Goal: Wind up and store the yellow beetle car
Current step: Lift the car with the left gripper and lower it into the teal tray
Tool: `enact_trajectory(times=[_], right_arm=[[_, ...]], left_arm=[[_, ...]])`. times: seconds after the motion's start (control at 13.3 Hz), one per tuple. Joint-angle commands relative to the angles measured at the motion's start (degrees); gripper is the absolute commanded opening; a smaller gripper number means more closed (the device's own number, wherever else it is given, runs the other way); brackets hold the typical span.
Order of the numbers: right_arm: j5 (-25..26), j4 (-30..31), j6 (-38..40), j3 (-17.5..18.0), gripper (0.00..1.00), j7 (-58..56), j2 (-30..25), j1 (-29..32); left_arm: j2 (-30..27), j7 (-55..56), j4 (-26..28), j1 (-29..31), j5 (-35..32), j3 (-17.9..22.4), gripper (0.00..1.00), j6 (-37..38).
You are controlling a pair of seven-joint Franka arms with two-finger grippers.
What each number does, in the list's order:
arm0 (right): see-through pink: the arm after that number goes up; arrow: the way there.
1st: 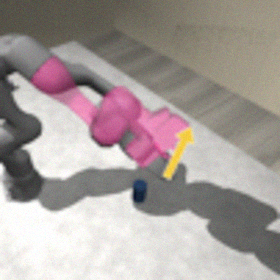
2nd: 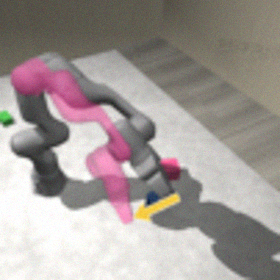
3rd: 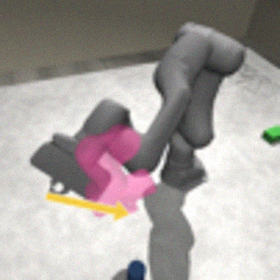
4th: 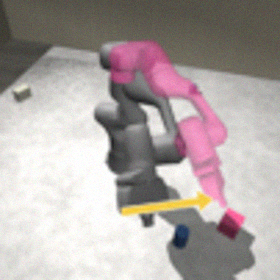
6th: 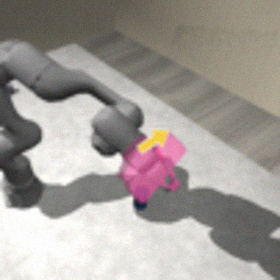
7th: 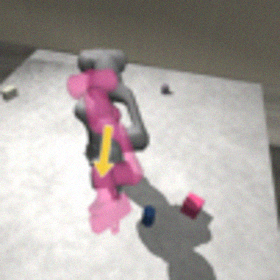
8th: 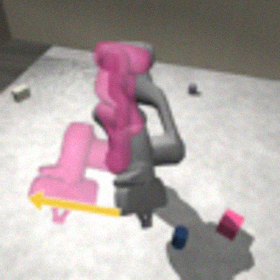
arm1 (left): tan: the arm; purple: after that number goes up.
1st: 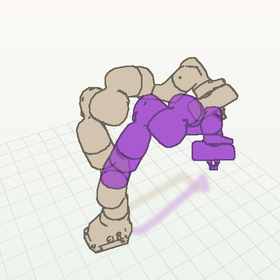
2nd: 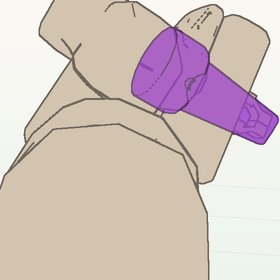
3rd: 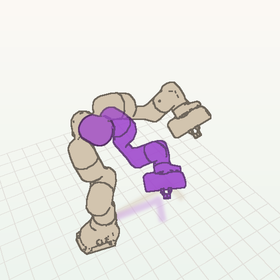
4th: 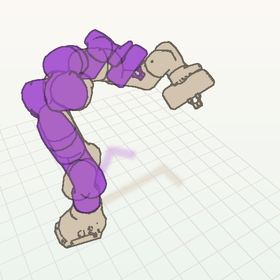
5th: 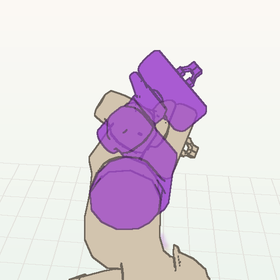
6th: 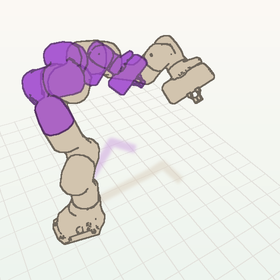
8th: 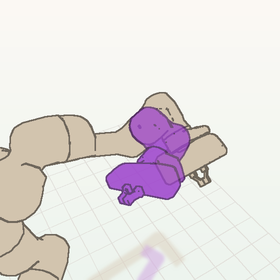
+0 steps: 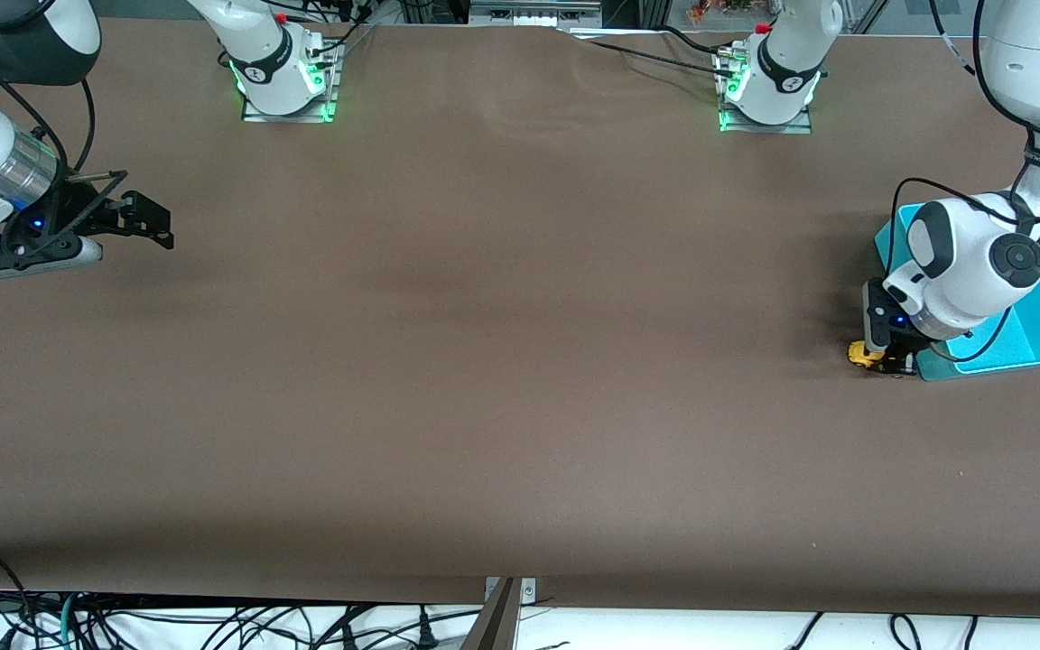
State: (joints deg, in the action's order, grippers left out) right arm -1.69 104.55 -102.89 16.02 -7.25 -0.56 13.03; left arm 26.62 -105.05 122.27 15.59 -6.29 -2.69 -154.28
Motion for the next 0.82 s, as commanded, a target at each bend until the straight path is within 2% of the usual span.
enact_trajectory(times=[0.0, 0.22, 0.53, 0.75], right_arm=[[-0.6, -0.7, 0.1, 0.1, 1.0, -0.5, 0.4, -0.1], [-0.6, -0.7, 0.1, 0.0, 1.0, -0.5, 0.4, -0.1], [-0.6, -0.7, 0.1, 0.0, 1.0, -0.5, 0.5, -0.1], [-0.6, -0.7, 0.1, 0.0, 1.0, -0.5, 0.5, -0.1]], left_arm=[[-2.2, -0.1, -1.1, -0.8, 2.1, -0.4, 0.11, 4.1], [-4.5, 0.1, -3.9, -1.0, 10.6, -2.0, 0.11, 14.0], [-8.7, -0.4, -7.1, 0.2, 11.9, -1.8, 0.11, 26.8], [-13.1, -2.6, -8.1, 5.2, 11.1, -1.5, 0.12, 36.6]])
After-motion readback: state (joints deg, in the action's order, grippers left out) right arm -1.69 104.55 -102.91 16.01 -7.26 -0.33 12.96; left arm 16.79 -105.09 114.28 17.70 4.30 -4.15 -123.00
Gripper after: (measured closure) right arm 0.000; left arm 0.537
